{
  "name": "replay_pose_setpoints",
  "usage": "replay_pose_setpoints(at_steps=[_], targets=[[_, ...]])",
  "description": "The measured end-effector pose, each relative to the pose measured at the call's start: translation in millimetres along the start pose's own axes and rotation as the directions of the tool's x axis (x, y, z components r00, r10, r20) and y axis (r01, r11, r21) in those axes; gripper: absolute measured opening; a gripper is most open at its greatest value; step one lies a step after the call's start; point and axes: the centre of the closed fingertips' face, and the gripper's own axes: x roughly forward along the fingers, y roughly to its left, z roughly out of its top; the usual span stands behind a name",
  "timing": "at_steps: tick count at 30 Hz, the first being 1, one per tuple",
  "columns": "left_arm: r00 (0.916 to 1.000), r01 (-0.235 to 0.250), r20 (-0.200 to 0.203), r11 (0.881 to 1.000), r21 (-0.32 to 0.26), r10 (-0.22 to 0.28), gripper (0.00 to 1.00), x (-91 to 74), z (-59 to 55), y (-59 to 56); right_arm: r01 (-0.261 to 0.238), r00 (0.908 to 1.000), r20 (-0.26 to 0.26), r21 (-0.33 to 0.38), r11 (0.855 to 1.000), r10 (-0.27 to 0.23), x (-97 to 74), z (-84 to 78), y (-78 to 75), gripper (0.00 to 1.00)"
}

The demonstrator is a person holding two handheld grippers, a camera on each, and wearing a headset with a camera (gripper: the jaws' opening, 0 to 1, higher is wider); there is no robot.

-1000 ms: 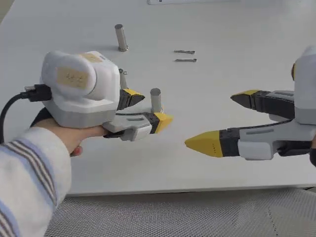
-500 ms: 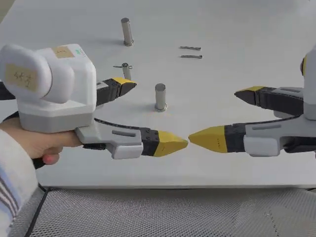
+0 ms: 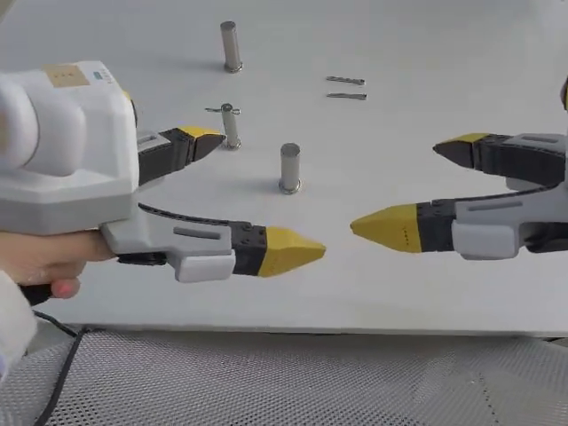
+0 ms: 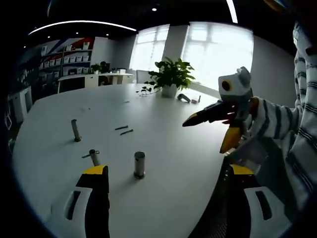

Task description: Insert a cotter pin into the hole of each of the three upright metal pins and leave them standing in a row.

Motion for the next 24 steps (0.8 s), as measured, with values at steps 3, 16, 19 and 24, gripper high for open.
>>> replay_pose_setpoints(at_steps=[3, 16, 19, 24], targets=[[0.9996, -0.024, -0.015, 1.0, -0.016, 0.024, 0.99, -4.1, -7.2, 7.2, 0.002, 0.9997, -0.026, -0.023, 1.0, -0.003, 1.3, 1.5, -6.0, 0.88], [0.9966, -0.063, -0.055, 0.997, -0.039, 0.061, 0.99, -9.9, -24.0, 12.2, 0.018, 0.9917, -0.123, -0.167, 0.986, -0.038, 11.8, 22.0, -48.2, 0.74], [0.9969, -0.061, -0.053, 0.997, -0.053, 0.058, 0.99, -9.8, -25.9, 11.9, 0.02, 0.9885, -0.143, -0.206, 0.978, -0.05, 15.8, 29.5, -62.8, 0.69], [0.996, -0.068, -0.062, 0.996, -0.065, 0.064, 0.99, -10.5, -30.7, 13.4, 0.007, 0.9849, -0.164, -0.282, 0.959, -0.055, 21.8, 41.9, -82.8, 0.56]])
